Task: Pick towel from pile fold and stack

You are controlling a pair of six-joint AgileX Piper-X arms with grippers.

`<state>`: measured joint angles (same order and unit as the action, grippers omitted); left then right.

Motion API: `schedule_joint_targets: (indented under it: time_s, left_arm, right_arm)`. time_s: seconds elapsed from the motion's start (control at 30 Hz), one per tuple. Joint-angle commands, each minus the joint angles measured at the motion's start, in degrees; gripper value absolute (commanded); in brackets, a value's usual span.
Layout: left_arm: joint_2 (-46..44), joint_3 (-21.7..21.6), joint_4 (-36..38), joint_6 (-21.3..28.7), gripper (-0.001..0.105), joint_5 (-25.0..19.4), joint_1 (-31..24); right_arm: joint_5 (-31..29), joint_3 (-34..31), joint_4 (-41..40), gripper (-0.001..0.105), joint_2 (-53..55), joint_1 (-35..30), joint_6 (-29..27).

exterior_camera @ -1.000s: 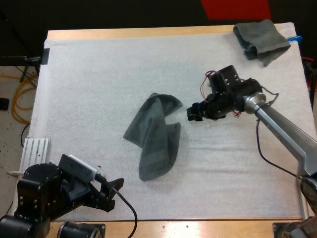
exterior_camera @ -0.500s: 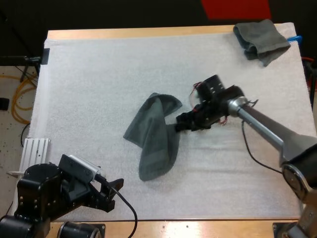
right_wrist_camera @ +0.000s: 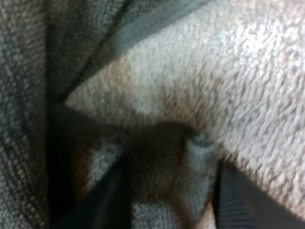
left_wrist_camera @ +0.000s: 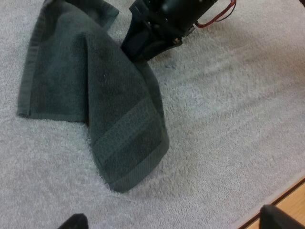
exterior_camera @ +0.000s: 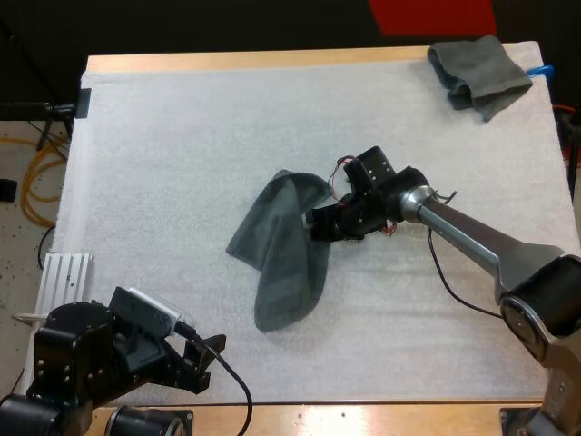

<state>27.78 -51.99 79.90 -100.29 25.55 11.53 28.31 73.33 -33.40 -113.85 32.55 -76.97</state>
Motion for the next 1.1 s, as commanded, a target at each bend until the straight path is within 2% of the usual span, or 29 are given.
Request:
schedule_joint_targets:
  time_s: [0.0,0.07,0.2,0.3,0.4,0.47,0.57,0.63,0.8,0.9,1.0,1.07]
  left_arm:
    - [-0.3,-0.4,0.4,0.2,0.068,-0.2,0.3]
    - [-0.3,-0.4,0.4,0.2,0.068,-0.2,0.3]
    - [-0.3,-0.4,0.4,0.4,0.068,-0.2,0.3]
    - [-0.3,-0.4,0.4,2.9,0.068,0.0,0.3]
    - [-0.3,-0.4,0.4,9.6,0.068,4.1,0.3]
    - [-0.3,-0.4,0.4,14.6,0.068,7.0,0.3]
    - [0.4,-0.1,-0.3,18.3,0.068,7.2,0.4]
    - [0.4,0.6,-2.5,18.3,0.068,7.2,1.0]
    - [1.1,4.0,-7.2,18.3,0.068,5.1,4.2]
    - [2.9,6.3,-8.1,18.3,0.068,3.4,8.2]
    - [6.3,7.9,-8.3,18.4,0.068,-0.8,13.5]
    - [9.5,8.4,-9.2,18.7,0.068,-5.4,18.7]
  right_arm:
    - [-0.4,0.1,0.3,0.016,-0.3,-0.1,0.0]
    - [-0.4,0.1,0.3,0.0,-0.3,-0.1,0.0]
    - [-3.0,0.1,-2.1,0.0,0.9,-0.1,-3.1]
    - [-10.2,0.1,-8.0,0.0,4.1,0.5,-9.3]
    - [-16.7,0.1,-15.8,0.0,8.3,0.8,-15.6]
    - [-22.4,-1.2,-19.8,0.0,12.1,0.8,-17.2]
    - [-27.4,-5.1,-22.2,0.0,16.8,0.8,-17.0]
    - [-28.8,-7.9,-22.8,0.0,19.6,0.8,-16.3]
    - [-29.0,-17.5,-19.3,0.0,25.1,0.8,-11.6]
    - [-29.0,-22.3,-16.1,0.0,27.6,0.8,-8.7]
    - [-28.6,-25.0,-14.0,0.0,28.8,0.8,-6.3]
    - [-27.9,-25.6,-13.7,0.0,29.0,0.8,-5.5]
